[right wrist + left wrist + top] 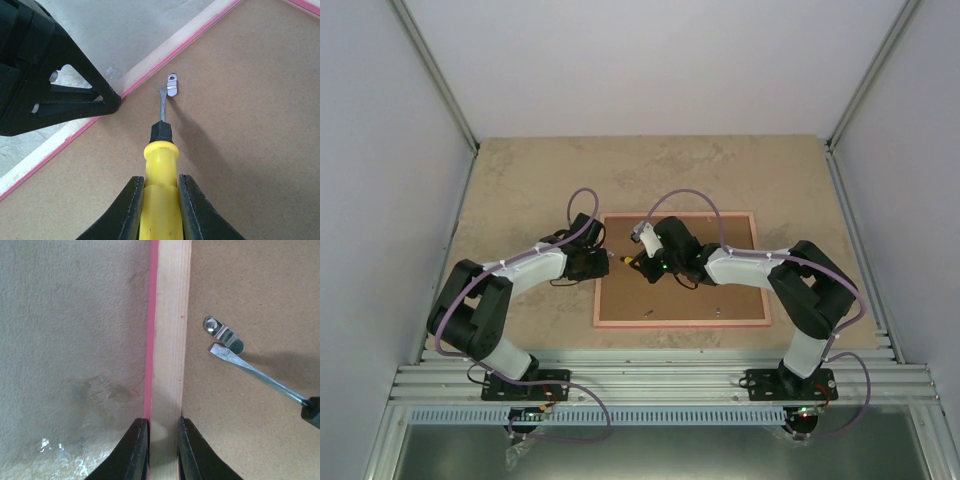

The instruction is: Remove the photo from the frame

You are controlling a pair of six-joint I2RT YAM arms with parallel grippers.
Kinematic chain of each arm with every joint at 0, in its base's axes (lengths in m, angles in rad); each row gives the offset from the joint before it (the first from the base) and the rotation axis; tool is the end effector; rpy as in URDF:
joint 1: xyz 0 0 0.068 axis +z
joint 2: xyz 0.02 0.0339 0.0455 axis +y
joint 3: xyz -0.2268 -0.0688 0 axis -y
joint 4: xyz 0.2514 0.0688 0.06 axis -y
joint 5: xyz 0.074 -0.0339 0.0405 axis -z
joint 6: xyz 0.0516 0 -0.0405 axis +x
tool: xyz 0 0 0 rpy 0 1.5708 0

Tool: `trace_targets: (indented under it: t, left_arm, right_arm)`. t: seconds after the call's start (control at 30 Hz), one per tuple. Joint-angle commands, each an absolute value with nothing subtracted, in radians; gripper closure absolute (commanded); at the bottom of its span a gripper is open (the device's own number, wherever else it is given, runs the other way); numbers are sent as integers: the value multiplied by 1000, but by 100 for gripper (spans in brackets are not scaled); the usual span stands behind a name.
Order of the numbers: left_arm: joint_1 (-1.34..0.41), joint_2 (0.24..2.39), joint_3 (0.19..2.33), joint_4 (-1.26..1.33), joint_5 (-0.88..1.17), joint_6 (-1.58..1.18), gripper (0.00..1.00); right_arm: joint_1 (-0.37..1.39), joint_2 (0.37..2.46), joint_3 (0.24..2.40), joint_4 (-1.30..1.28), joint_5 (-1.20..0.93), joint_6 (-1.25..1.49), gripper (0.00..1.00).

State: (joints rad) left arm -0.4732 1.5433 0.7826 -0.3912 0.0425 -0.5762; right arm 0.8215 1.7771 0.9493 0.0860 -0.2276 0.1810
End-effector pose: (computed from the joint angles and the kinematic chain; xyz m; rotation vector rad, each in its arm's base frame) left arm 0.2556 -0.1333 0.0957 -0.1305 2.7763 -0.3471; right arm 0.2451 0.2805 0.1070 -0.8747 2.2520 0.7520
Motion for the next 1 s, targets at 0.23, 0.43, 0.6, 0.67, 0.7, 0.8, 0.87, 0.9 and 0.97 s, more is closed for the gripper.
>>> trace_targets:
  t: [0.23,0.43,0.6,0.67,0.7,0.8,0.87,0.9,0.97]
  left_arm:
    - [-475,1521,763,-408,21,-618,86]
    - [-476,1483,738,-397,14,-688,89]
    - [-476,1420,697,-376,12,-778,91]
    - [-476,1394,673,-354,26,-819,91]
    - [-475,1381,658,-339,45,-838,92]
    - [-477,1343,605,-280,91,-907,92]
    - [-481,1308,560,-236,106,-964,92]
    - [-484,1289,541,-223,102,-994,92]
    - [-502,1242,512,-211,88,-1047,92]
  right_arm:
    - [818,1708,906,113,-234,178,99]
    - [800,1650,865,143,-212,187,100]
    - [782,1603,830,169,-154,206,100]
    - [773,1578,813,181,-126,218,100]
    - [769,1566,804,187,-115,223,100]
    - [756,1537,777,208,-91,240,100]
    - [747,1522,764,214,-85,246,100]
    - [742,1516,759,216,-84,250,100]
    - [734,1509,753,222,-84,255,100]
